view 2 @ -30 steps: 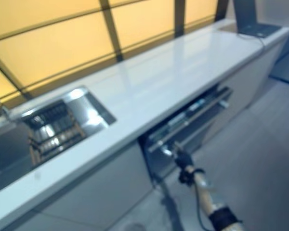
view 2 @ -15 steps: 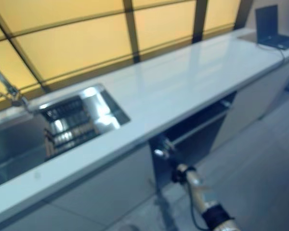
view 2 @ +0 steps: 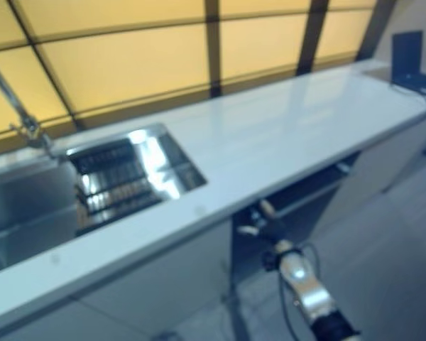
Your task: Take plates into dishwasher
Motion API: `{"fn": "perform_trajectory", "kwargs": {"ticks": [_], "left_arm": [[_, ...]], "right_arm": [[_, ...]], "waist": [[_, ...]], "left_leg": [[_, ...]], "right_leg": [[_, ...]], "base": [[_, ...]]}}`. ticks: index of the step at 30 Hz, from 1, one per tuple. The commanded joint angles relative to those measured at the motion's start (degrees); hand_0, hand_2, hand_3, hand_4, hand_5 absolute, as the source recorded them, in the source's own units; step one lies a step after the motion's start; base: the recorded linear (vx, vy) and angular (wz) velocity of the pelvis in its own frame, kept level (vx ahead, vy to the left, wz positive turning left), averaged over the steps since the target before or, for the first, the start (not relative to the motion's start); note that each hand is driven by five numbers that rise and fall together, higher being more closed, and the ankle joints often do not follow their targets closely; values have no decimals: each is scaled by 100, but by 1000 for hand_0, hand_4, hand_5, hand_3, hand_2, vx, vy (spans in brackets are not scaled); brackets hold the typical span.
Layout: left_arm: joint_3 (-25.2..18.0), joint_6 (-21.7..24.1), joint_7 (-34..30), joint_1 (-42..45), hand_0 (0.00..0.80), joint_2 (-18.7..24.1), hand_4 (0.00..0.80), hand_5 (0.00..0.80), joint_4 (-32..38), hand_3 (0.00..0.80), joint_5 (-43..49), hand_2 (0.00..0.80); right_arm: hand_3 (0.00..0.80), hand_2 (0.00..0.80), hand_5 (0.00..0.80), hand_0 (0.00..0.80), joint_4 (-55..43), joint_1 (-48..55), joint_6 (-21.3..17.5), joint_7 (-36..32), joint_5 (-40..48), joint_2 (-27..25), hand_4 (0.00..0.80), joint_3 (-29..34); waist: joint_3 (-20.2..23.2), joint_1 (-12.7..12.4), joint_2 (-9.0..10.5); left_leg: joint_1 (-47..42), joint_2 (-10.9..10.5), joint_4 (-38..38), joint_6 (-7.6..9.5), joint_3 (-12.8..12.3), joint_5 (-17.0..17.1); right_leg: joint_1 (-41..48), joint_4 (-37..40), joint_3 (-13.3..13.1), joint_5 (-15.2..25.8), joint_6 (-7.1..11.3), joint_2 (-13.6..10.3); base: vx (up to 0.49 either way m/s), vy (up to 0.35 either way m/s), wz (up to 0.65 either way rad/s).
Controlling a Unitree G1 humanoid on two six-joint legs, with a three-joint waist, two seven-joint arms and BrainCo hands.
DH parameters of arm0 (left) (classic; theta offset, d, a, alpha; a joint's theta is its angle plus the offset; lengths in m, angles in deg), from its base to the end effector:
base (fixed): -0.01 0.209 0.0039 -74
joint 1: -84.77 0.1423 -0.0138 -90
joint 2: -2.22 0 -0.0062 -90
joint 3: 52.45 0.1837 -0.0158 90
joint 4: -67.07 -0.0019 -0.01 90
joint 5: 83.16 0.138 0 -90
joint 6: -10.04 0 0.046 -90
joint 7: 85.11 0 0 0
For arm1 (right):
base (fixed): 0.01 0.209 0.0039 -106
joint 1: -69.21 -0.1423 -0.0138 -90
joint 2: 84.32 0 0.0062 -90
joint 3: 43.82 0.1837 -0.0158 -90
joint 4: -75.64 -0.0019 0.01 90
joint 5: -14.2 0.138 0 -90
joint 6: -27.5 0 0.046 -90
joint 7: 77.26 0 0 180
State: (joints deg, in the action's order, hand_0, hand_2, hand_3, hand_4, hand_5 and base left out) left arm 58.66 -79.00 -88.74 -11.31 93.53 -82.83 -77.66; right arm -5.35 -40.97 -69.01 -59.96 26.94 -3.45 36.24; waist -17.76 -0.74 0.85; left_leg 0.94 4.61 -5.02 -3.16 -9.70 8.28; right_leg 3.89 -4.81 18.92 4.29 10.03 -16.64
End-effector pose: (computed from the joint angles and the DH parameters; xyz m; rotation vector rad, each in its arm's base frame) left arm 0.1358 0.2138 -0.0937 0.5397 0.9717 -0.2854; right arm 0.2662 -0.1881 0.1058 -0.2034 -0.2895 -0.1155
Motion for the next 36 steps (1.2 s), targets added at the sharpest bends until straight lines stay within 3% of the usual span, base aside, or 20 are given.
{"fn": "perform_trajectory", "kwargs": {"ticks": [1,3,5,7,8,9,11,14,18,19,22,24,26,28,32,36], "left_arm": [[-64,129,167,200,0,104,0,0,-123,0,41,0],[-108,128,204,295,0,98,0,0,-234,0,23,0],[-119,113,236,336,0,119,0,0,-328,0,12,0],[-69,90,328,362,0,123,0,0,-472,0,-12,0],[-65,85,347,355,0,121,0,0,-519,0,-7,0],[-74,63,375,345,0,155,0,0,-595,0,6,0],[-216,30,378,318,0,227,0,0,-691,0,91,0],[-430,61,347,320,0,311,0,0,-780,0,238,0],[-606,124,329,343,0,319,0,0,-950,0,376,0],[-580,142,335,342,0,267,0,0,-978,0,366,0],[-516,208,343,337,0,167,0,0,-1009,0,405,0],[-484,158,357,340,0,119,0,0,-951,0,388,0],[-449,135,385,324,0,115,0,0,-929,0,278,0],[-523,120,438,315,0,120,0,0,-860,0,154,0],[-583,147,385,311,0,112,0,0,-840,0,0,0],[-523,178,445,365,0,32,0,0,-754,0,-117,0]], "right_arm": [[0,0,0,0,-841,51,-848,967,1052,-53,0,936],[0,0,0,0,-1014,498,-1190,1299,2231,253,0,1516],[0,0,0,0,-1133,690,-1648,1993,2552,377,0,1892],[0,0,0,0,-1511,724,-1957,3110,1733,262,0,2295],[0,0,0,0,-1603,698,-2046,3283,1444,222,0,2341],[0,0,0,0,-2010,500,-1861,3573,830,-40,0,2427],[0,0,0,0,-2355,172,-1521,3407,10,-502,0,2370],[0,0,0,0,-2397,-48,-1262,2980,28,-979,0,2221],[0,0,0,0,-2244,181,-1404,1861,794,-1324,0,2238],[0,0,0,0,-2323,304,-1364,1593,817,-1315,0,2245],[0,0,0,0,-2459,456,-1222,1383,789,-1271,0,2221],[0,0,0,0,-2528,506,-1151,1228,801,-1228,0,2186],[0,0,0,0,-2581,451,-1070,1159,677,-1188,0,2081],[0,0,0,0,-2533,238,-1049,1131,626,-1178,0,1897],[0,0,0,0,-2471,-246,-718,1189,421,-1154,0,1504],[0,0,0,0,-2300,-534,-454,1239,257,-1103,0,1233]], "waist": [[404,-18,153],[569,63,198],[686,88,235],[803,121,240],[827,122,237],[881,101,238],[951,34,260],[1019,23,326],[1080,280,400],[1089,390,393],[1116,509,356],[1153,521,333],[1192,459,318],[1233,312,319],[1273,140,230],[1241,50,149]], "left_leg": [[-287,-246,202,523,-504,-906],[-369,-246,192,598,-537,-1000],[-389,-247,205,651,-508,-1056],[-396,-222,240,681,-410,-1125],[-391,-215,254,686,-388,-1139],[-400,-215,279,673,-319,-1170],[-392,-208,337,636,-253,-1220],[-411,-213,340,592,-177,-1253],[-523,-257,307,526,195,-1352],[-556,-318,262,542,378,-1366],[-596,-428,139,579,761,-1301],[-595,-472,50,574,991,-1217],[-546,-523,22,556,1149,-1153],[-502,-523,2,483,1245,-1084],[-479,-406,5,261,1299,-942],[-447,-307,33,99,1323,-785]], "right_leg": [[-138,-901,-634,752,81,-216],[-175,-1052,-821,958,131,-248],[-189,-1110,-971,1090,146,-247],[-268,-1268,-1230,1249,175,-223],[-281,-1283,-1281,1259,172,-213],[-341,-1255,-1354,1288,184,-196],[-424,-1006,-1278,1275,188,-236],[-556,-611,-1244,1216,178,-145],[-948,-38,-1805,775,51,513],[-998,88,-2106,593,0,813],[-967,213,-2589,274,-89,1276],[-848,289,-2707,100,-181,1464],[-701,322,-2608,-54,-282,1540],[-464,515,-2343,-146,-371,1498],[-171,648,-1907,-351,-556,1519],[24,714,-1662,-431,-674,1562]], "base": [[248,244,-6],[248,219,3],[192,140,-4],[154,102,-5],[149,69,4],[130,42,6],[118,8,19],[105,-58,12],[132,-87,31],[113,-78,61],[72,-107,97],[-17,-193,152],[-122,-265,126],[-170,-321,66],[-154,-279,35],[-110,-145,24]]}}
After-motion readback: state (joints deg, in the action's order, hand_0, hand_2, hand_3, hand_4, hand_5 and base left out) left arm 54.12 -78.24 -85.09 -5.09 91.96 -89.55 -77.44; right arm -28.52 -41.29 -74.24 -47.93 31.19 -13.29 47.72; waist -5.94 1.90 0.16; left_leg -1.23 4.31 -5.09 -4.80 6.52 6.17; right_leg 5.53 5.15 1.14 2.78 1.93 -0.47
